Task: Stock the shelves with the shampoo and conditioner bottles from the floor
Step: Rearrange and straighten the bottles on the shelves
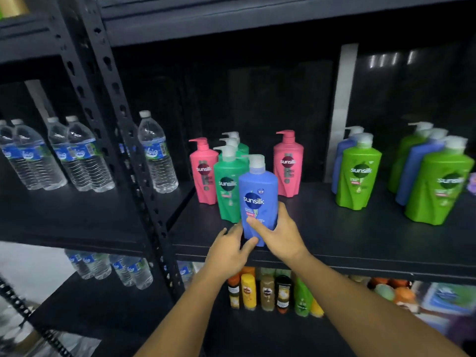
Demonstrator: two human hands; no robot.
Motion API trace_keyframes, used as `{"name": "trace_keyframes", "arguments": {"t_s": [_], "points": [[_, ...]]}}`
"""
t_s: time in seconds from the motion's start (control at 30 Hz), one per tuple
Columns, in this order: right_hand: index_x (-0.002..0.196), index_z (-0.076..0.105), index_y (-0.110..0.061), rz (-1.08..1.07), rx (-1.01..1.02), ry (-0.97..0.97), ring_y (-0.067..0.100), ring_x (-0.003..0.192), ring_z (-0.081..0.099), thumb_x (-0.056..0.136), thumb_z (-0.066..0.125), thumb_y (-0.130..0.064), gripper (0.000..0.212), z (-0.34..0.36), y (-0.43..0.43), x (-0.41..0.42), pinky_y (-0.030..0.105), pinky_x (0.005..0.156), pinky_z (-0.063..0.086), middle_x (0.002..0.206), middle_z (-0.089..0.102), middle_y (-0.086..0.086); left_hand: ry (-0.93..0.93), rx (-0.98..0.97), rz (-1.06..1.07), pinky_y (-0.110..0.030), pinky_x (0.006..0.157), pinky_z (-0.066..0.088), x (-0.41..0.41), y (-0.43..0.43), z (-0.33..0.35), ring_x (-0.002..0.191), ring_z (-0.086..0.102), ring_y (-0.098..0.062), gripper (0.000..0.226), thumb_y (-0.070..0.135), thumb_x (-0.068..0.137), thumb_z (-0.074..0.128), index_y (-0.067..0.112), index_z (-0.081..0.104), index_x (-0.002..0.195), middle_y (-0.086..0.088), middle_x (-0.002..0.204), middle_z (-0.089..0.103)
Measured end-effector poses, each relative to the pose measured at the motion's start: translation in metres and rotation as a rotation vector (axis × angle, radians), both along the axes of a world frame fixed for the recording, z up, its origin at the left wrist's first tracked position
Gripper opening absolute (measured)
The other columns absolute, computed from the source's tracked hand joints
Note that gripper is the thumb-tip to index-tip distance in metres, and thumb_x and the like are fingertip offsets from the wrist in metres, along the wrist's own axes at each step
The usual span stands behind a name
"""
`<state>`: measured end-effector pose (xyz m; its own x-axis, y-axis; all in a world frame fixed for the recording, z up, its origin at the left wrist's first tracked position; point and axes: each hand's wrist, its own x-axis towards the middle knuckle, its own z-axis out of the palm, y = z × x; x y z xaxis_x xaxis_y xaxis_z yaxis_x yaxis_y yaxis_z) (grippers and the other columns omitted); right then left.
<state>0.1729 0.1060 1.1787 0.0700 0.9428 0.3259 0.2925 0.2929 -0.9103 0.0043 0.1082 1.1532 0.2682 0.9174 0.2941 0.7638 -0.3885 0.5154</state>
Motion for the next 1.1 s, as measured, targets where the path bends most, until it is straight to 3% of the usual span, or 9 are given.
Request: {"name": "trace_keyframes", "arguments": {"t_s": [0.17, 0.27, 0.6, 0.73, 0.87, 0.97, 1.1], "points": [[0.122, 0.049, -0.030, -0.115, -0.005, -0.017, -0.007, 0.097, 0.064, 0.082, 0.081, -0.045, 0.053, 0.001, -0.021, 0.063, 0.011, 0.073, 0.049, 0.112, 0.066, -0.018, 0.156, -0.024, -0.127, -0.044, 0.120, 0.029, 0.059, 0.006, 0.002, 0.136, 0.047, -0.022, 0.055, 0.058, 0.101, 0.045, 0.027, 0.044, 0.147, 0.003, 0.145, 0.056], [0.125, 0.048, -0.028, -0.188, 0.012, 0.004, -0.014, 0.095, 0.062, 0.083, 0.081, -0.040, 0.055, 0.001, -0.036, 0.104, 0.007, 0.071, 0.048, 0.112, 0.064, -0.022, 0.267, -0.034, -0.168, -0.044, 0.125, 0.020, 0.104, 0.005, 0.005, 0.150, 0.031, -0.026, 0.063, 0.062, 0.102, 0.038, 0.026, 0.039, 0.153, -0.003, 0.157, 0.044], [0.133, 0.044, -0.026, -0.324, -0.033, 0.025, -0.003, 0.103, 0.063, 0.086, 0.078, -0.043, 0.060, 0.002, -0.062, 0.206, 0.024, 0.083, 0.051, 0.116, 0.064, -0.018, 0.472, -0.134, -0.221, -0.043, 0.128, 0.002, 0.193, 0.005, 0.013, 0.159, 0.002, -0.021, 0.074, 0.063, 0.105, 0.023, 0.020, 0.018, 0.164, -0.004, 0.172, 0.009], [0.134, 0.047, -0.024, -0.357, -0.081, 0.000, 0.013, 0.106, 0.064, 0.087, 0.076, -0.043, 0.058, 0.004, -0.054, 0.236, 0.032, 0.087, 0.050, 0.120, 0.065, -0.009, 0.514, -0.144, -0.196, -0.038, 0.128, -0.002, 0.192, 0.004, 0.011, 0.158, -0.002, -0.015, 0.073, 0.065, 0.104, 0.016, 0.024, 0.011, 0.164, 0.002, 0.172, 0.003], [0.127, 0.054, -0.026, -0.405, -0.108, -0.066, 0.017, 0.109, 0.057, 0.083, 0.077, -0.050, 0.055, 0.004, -0.037, 0.257, 0.039, 0.095, 0.050, 0.119, 0.062, 0.001, 0.543, -0.140, -0.167, -0.037, 0.128, -0.003, 0.193, 0.000, 0.010, 0.158, -0.004, -0.012, 0.072, 0.066, 0.104, 0.014, 0.026, 0.009, 0.164, 0.006, 0.172, 0.001], [0.124, 0.057, -0.017, -0.468, -0.112, -0.185, 0.019, 0.101, 0.047, 0.088, 0.074, -0.043, 0.047, 0.004, -0.026, 0.264, 0.031, 0.085, 0.041, 0.115, 0.060, 0.010, 0.534, -0.146, -0.159, -0.036, 0.128, -0.003, 0.192, 0.000, 0.010, 0.157, -0.005, -0.010, 0.072, 0.066, 0.103, 0.014, 0.028, 0.009, 0.164, 0.007, 0.172, 0.001], [0.114, 0.059, -0.012, -0.527, -0.106, -0.201, 0.026, 0.093, 0.059, 0.091, 0.072, -0.040, 0.038, 0.001, -0.022, 0.267, 0.033, 0.074, 0.044, 0.110, 0.067, 0.009, 0.520, -0.136, -0.147, -0.035, 0.128, -0.003, 0.193, 0.001, 0.009, 0.157, -0.004, -0.008, 0.072, 0.067, 0.103, 0.016, 0.029, 0.011, 0.164, 0.008, 0.172, 0.003]]}}
